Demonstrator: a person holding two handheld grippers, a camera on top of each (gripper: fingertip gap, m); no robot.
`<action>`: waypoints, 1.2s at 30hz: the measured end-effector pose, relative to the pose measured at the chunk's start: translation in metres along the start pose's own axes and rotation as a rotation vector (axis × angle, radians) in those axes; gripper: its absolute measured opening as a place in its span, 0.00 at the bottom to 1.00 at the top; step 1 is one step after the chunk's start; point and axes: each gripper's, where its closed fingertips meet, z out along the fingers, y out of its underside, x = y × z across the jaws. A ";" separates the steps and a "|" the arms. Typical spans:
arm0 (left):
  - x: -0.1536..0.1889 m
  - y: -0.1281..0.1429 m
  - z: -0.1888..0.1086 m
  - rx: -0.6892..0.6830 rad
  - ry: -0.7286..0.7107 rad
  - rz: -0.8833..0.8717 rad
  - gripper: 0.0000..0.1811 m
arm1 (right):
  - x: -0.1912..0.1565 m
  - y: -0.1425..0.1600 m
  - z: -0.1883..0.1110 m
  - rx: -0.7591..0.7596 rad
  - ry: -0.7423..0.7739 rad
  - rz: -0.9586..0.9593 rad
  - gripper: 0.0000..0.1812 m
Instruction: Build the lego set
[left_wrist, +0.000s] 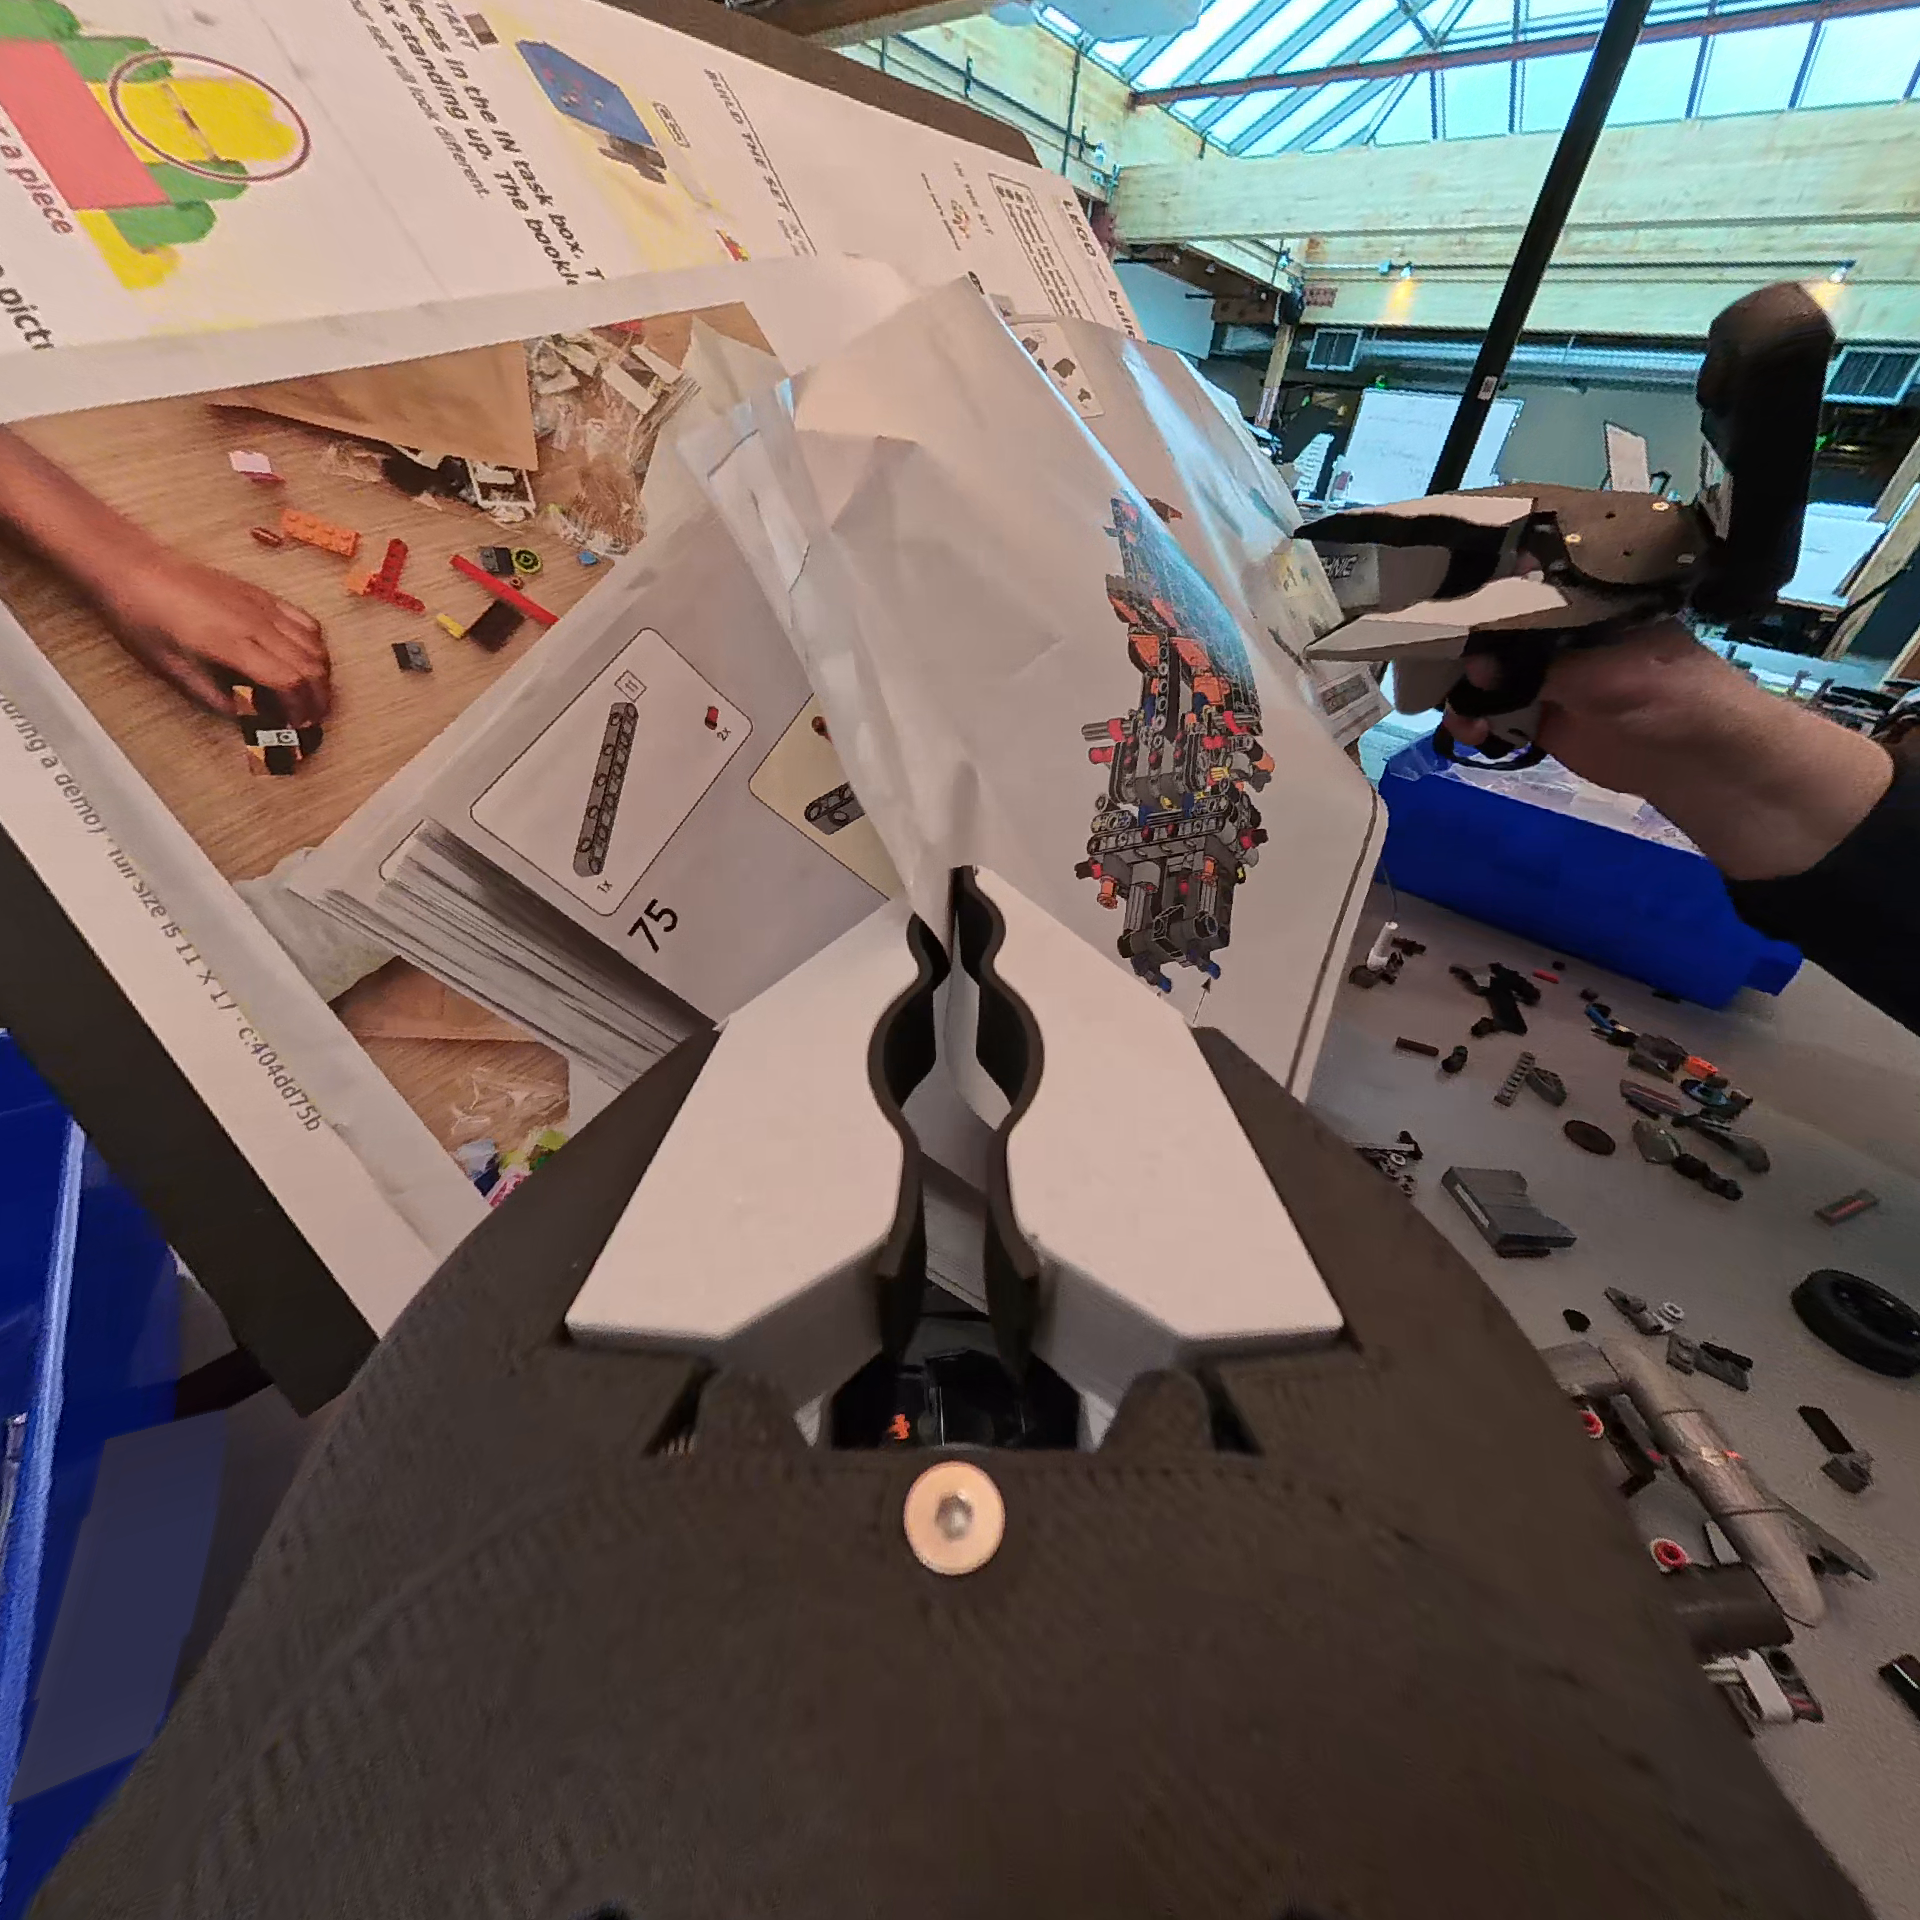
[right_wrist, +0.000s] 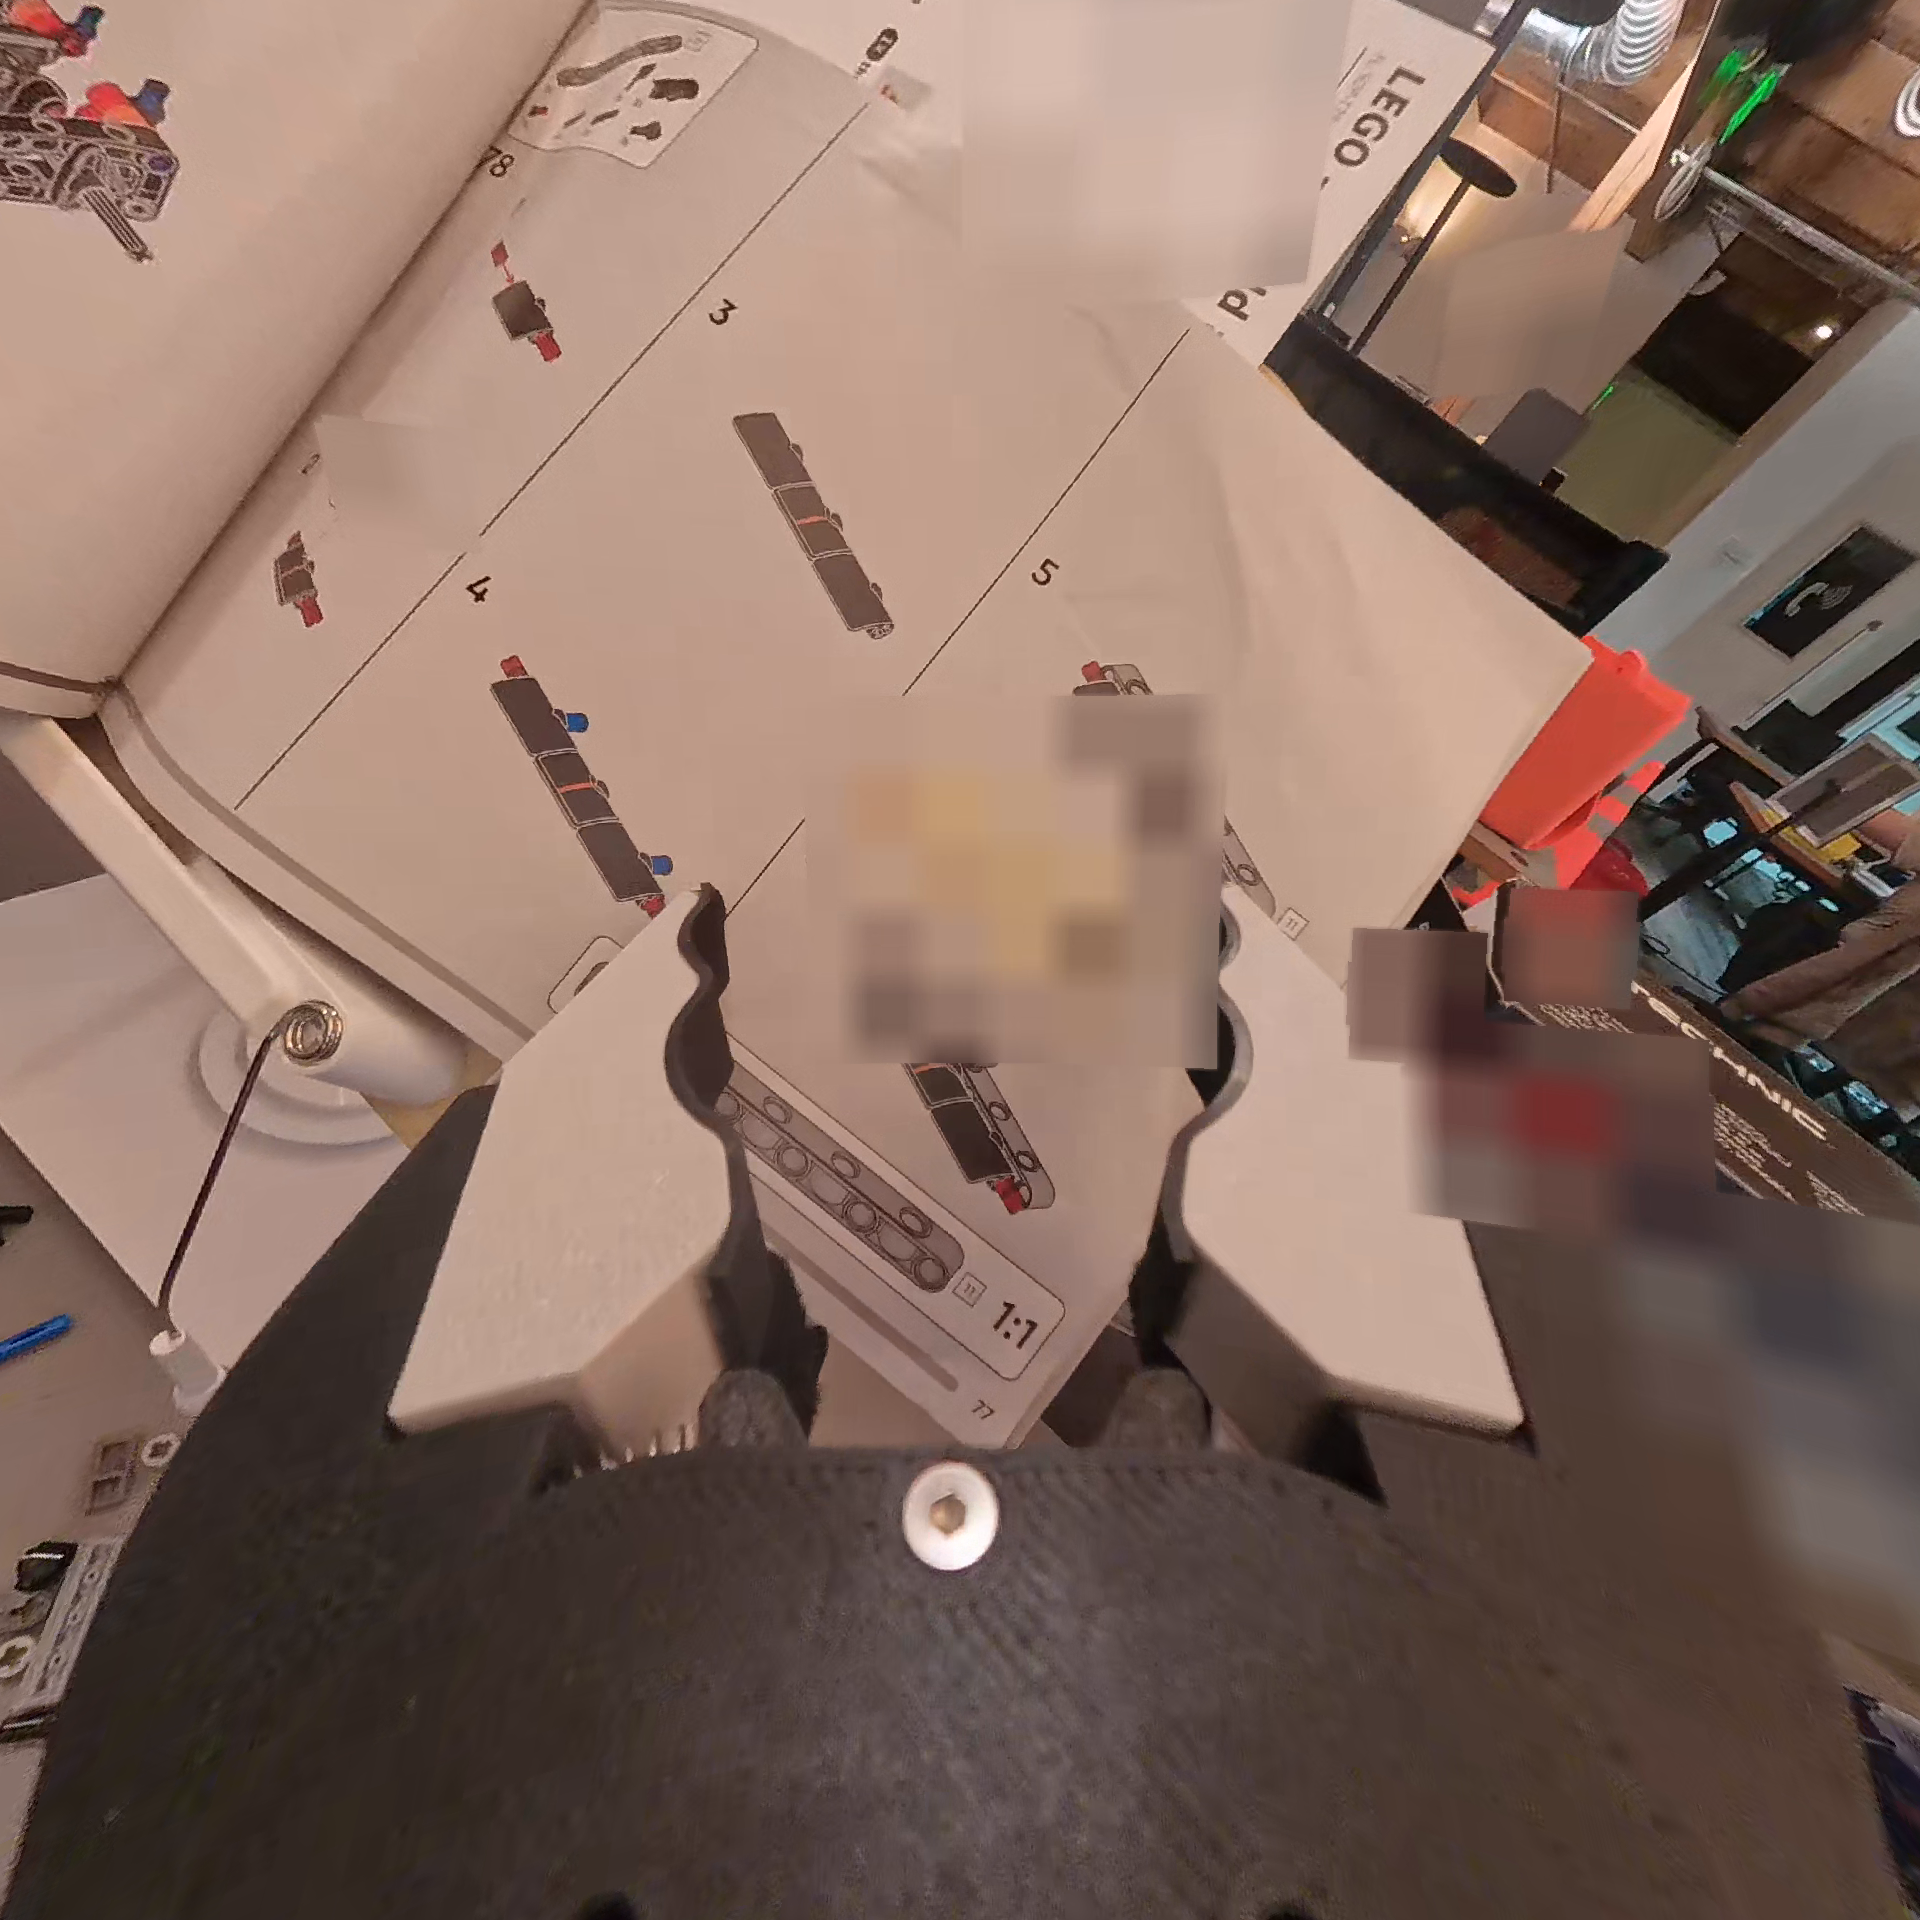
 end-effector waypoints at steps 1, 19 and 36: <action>0.000 0.000 0.000 0.001 -0.001 0.002 0.00 | 0.000 0.000 0.000 0.001 -0.002 0.001 0.48; 0.001 -0.004 -0.003 0.005 0.006 0.007 0.00 | -0.005 0.003 0.003 0.015 -0.028 0.021 0.44; 0.000 -0.002 -0.001 0.000 0.005 0.002 0.00 | -0.012 -0.001 0.004 0.022 -0.026 -0.019 0.39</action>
